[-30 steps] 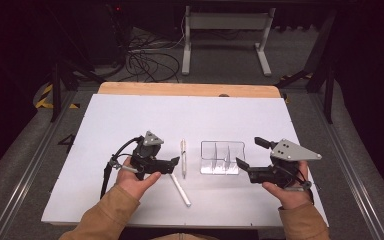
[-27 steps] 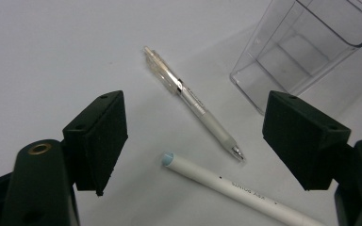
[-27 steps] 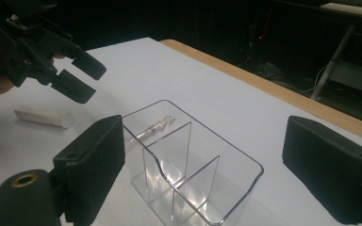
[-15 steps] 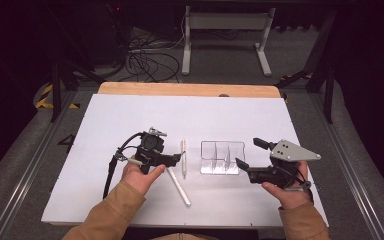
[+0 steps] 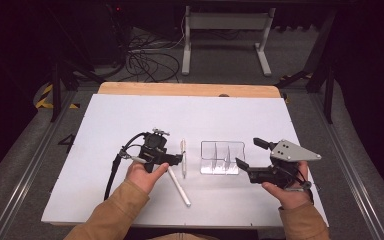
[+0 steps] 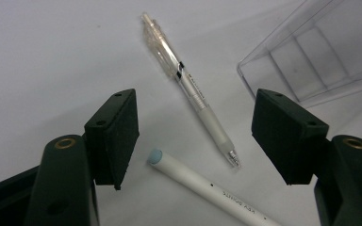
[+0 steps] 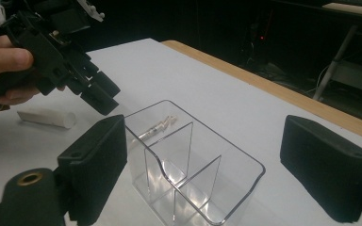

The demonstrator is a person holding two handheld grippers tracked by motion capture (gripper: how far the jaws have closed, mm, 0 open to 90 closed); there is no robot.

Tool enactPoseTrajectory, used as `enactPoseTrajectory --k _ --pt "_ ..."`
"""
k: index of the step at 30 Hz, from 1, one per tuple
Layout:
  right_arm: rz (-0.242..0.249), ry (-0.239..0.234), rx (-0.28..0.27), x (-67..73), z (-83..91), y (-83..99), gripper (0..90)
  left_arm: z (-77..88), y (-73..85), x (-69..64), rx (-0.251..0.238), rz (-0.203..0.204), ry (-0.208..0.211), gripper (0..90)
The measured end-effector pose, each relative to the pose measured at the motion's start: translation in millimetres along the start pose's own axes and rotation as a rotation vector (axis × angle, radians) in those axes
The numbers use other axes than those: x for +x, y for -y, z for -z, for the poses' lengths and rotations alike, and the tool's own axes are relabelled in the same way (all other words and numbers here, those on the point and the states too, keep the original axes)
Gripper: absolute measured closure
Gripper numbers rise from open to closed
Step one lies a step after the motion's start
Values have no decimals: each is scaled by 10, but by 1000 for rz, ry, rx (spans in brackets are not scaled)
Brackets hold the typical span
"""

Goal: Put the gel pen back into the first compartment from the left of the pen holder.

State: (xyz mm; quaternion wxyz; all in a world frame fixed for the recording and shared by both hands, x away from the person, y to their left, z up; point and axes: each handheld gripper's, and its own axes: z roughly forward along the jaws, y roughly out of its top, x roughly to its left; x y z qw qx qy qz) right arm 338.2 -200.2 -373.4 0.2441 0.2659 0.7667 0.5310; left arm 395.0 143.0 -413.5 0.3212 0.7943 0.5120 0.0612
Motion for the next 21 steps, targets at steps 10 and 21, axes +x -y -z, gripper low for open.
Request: enactPoseTrajectory --k 10,21 --pt "8 -6 1 12 -15 2 160 -198 -46 -40 47 40 -7 426" --pt "10 -6 8 15 -27 14 160 -366 -115 -4 104 136 59 518"
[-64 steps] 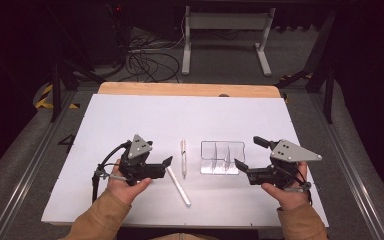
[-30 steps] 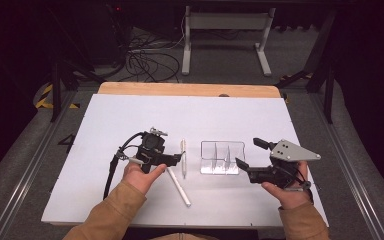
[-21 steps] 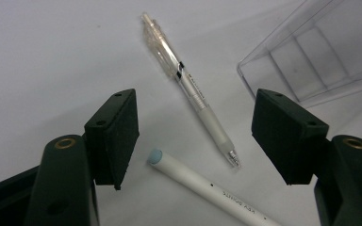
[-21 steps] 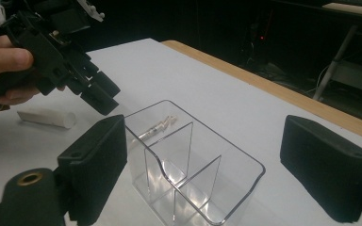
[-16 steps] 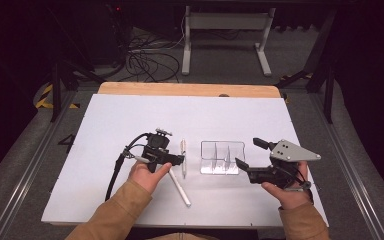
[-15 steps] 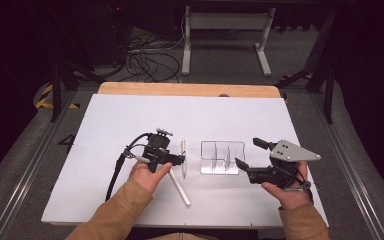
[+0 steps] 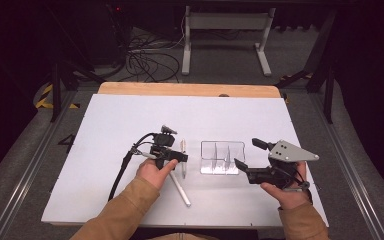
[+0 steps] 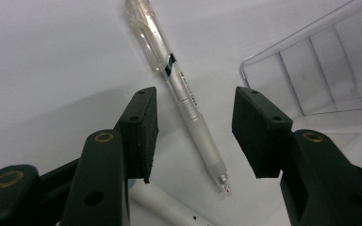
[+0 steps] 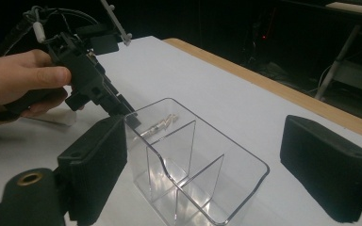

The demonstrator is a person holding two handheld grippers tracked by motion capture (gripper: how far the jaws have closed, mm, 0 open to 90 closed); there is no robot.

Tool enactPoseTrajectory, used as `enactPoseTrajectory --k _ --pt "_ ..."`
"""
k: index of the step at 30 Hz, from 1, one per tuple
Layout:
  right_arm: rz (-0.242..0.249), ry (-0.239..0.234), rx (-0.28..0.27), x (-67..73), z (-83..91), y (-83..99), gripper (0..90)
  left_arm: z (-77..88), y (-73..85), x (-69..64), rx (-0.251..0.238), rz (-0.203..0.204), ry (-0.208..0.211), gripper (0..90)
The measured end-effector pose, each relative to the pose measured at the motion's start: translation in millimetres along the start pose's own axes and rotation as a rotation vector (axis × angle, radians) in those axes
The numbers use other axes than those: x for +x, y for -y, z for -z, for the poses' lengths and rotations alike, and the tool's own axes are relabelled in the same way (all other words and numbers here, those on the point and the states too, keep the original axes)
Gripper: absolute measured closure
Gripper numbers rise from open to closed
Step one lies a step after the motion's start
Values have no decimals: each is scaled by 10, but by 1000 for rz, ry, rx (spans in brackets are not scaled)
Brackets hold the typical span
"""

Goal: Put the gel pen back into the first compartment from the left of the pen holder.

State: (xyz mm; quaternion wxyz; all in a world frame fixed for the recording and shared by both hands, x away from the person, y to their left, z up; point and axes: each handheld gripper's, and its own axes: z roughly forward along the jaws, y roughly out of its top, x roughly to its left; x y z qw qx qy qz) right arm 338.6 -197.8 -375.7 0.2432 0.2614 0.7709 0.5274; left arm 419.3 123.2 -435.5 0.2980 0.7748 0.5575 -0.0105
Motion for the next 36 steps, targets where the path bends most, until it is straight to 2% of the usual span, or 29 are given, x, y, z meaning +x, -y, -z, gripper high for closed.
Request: enactPoseTrajectory --k 4,9,11,13,20,25,28,29,33,36 --pt "0 0 1 2 -5 5 160 -41 -10 1 10 8 -18 548" --pt "3 1 0 3 -9 8 160 -91 -22 6 27 24 -20 585" --pt "4 -1 2 8 -11 9 160 -114 -20 3 21 23 -11 594" --pt "5 -3 3 10 -13 9 160 -129 -18 -1 19 4 -18 592" --pt "7 -4 5 12 -21 14 160 -197 -9 -24 18 7 -34 607" --pt "12 -10 8 24 -33 20 160 -213 -4 -62 5 -3 -60 607" --pt "12 -11 9 29 -36 22 160 -223 4 -95 -5 -19 -99 609" --pt "11 -11 9 30 -36 22 160 -227 7 -108 -3 -11 -94 611" --pt "14 -8 11 30 -39 26 160 -238 9 -158 0 -30 -128 607" --pt "22 -1 19 33 -49 34 160 -248 19 -179 -6 -31 -136 601"
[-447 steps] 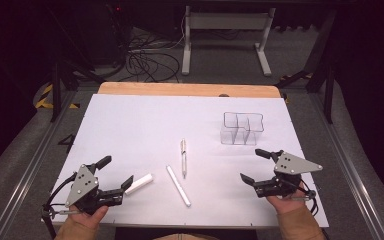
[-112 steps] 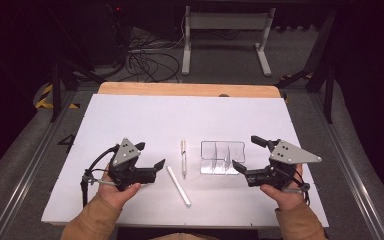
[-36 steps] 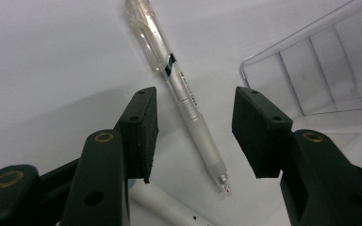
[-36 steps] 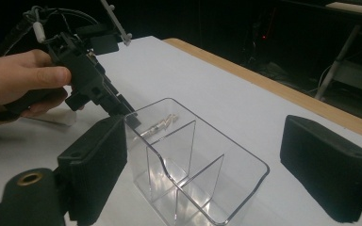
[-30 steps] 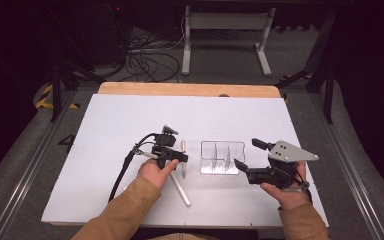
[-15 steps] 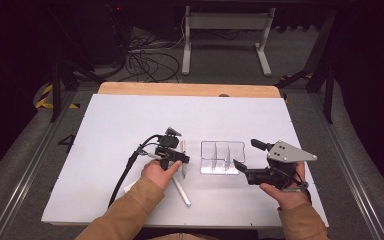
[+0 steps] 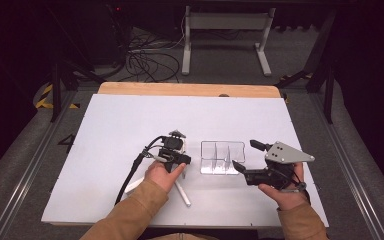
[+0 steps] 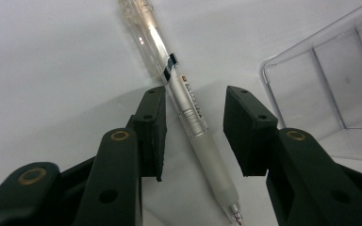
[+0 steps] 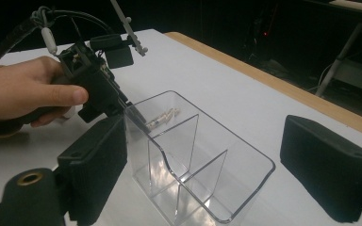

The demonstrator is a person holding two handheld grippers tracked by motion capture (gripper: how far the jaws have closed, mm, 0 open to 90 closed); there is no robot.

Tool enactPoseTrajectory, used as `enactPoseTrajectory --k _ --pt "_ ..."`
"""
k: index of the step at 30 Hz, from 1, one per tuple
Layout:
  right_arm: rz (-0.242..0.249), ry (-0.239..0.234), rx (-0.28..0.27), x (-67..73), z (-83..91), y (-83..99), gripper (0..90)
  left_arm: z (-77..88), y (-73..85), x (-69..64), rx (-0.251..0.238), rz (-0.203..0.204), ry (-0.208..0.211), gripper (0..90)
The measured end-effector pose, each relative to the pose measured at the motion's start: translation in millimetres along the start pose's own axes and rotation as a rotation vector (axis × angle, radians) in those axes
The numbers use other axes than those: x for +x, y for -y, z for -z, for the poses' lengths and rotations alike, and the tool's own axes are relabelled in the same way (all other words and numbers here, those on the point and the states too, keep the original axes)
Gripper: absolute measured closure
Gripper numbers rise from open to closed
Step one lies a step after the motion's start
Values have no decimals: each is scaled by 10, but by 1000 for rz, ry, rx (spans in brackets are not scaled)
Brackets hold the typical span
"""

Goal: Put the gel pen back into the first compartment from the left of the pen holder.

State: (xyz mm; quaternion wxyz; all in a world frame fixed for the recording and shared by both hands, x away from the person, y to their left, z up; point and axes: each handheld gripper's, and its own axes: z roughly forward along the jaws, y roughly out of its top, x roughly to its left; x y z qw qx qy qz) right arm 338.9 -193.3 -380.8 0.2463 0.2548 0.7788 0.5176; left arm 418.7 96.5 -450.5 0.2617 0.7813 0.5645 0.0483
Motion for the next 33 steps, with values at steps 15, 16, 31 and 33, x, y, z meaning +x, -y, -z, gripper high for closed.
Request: enactPoseTrajectory --k 15,16,31,33 --pt "26 8 1 15 -4 -2 160 -12 -3 -52 -2 -14 -69 687" --pt "24 7 1 14 -6 0 160 -12 -2 -52 -2 -16 -70 690" --pt "33 -9 -3 32 -11 -6 160 -21 -18 -21 -18 24 -34 750" --pt "34 -9 -3 33 -10 -4 160 -26 -17 -18 -26 28 -30 754"
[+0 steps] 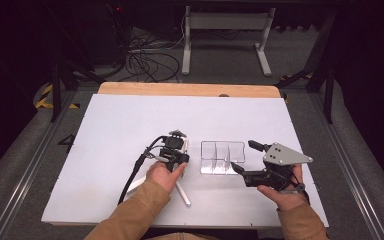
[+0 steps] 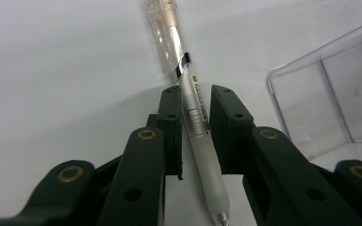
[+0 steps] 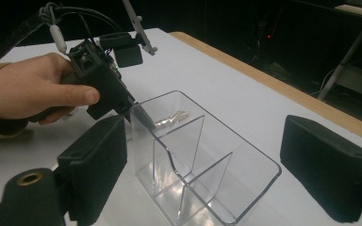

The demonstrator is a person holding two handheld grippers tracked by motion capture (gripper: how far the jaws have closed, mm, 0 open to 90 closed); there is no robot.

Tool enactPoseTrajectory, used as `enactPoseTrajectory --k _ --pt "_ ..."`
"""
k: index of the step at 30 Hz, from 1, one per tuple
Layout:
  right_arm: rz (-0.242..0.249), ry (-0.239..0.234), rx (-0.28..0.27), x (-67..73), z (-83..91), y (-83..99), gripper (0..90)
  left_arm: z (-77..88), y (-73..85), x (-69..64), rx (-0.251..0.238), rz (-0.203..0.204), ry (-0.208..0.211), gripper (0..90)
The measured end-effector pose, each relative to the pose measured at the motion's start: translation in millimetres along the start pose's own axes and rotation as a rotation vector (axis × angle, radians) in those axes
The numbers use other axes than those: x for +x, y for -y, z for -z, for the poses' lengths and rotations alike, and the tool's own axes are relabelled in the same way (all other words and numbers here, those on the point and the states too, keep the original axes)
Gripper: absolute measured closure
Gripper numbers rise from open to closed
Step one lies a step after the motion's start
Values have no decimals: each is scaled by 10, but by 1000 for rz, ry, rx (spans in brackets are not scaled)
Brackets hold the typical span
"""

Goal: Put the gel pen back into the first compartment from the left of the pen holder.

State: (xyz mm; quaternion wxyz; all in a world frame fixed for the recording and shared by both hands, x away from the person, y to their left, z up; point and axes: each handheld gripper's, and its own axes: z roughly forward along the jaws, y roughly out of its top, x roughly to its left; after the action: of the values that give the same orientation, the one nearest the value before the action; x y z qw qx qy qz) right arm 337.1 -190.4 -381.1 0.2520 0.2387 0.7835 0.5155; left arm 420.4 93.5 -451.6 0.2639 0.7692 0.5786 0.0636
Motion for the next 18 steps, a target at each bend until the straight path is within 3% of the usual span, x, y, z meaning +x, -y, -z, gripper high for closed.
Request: enactPoseTrajectory --k 6,9,15,18 --pt "4 -4 0 7 1 0 160 4 -3 8 -3 15 15 782" --pt "7 -5 3 5 0 2 160 5 6 4 -22 -5 -3 791" --pt "8 -5 -1 -1 0 4 160 90 -9 55 -46 -6 36 792" --pt "7 -5 1 0 -2 4 160 157 -17 74 -75 -27 38 792"
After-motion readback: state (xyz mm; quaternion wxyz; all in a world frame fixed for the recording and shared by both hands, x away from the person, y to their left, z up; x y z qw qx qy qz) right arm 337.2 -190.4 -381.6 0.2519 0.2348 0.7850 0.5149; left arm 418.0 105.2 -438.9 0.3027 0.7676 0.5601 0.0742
